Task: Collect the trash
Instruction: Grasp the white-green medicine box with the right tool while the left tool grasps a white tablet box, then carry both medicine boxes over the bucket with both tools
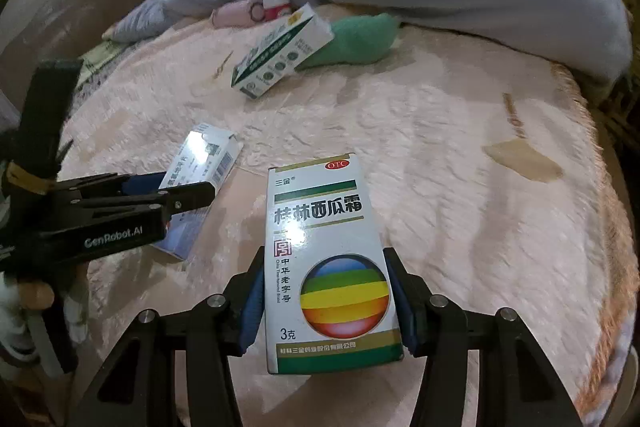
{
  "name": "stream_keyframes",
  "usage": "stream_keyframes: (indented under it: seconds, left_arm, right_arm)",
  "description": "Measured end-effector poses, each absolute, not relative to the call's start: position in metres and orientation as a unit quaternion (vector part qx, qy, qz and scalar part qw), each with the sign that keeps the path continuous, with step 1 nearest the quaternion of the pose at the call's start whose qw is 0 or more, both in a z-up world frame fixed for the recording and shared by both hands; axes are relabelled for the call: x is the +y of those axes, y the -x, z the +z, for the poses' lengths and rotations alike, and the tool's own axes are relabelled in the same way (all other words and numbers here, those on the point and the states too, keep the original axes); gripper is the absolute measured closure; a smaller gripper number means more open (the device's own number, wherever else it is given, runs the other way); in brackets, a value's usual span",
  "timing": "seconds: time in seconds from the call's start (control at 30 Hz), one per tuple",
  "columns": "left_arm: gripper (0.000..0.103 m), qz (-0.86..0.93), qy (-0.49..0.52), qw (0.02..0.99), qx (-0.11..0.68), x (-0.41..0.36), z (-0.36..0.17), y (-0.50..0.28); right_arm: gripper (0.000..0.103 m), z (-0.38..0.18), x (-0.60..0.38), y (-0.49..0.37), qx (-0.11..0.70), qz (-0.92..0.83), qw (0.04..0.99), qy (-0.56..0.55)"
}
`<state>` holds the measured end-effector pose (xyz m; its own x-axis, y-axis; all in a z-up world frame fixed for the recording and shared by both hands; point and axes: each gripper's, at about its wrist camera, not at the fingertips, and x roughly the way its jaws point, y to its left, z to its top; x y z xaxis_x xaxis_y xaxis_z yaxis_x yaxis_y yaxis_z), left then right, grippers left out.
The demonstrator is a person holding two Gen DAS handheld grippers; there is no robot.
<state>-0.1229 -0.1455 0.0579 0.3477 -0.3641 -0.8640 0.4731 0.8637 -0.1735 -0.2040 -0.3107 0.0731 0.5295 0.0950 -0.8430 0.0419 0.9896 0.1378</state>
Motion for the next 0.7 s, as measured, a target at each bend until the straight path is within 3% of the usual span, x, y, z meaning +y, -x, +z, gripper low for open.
stream_keyframes:
  seconds: [0.7]
  left_arm:
    - [0.058,-0.357,-0.112,0.811,0.450,-0.221,0.122,0.196]
  right_arm:
    - [0.051,0.117,-0.372,0.315,0.427,-0.068,0.892,-0.134]
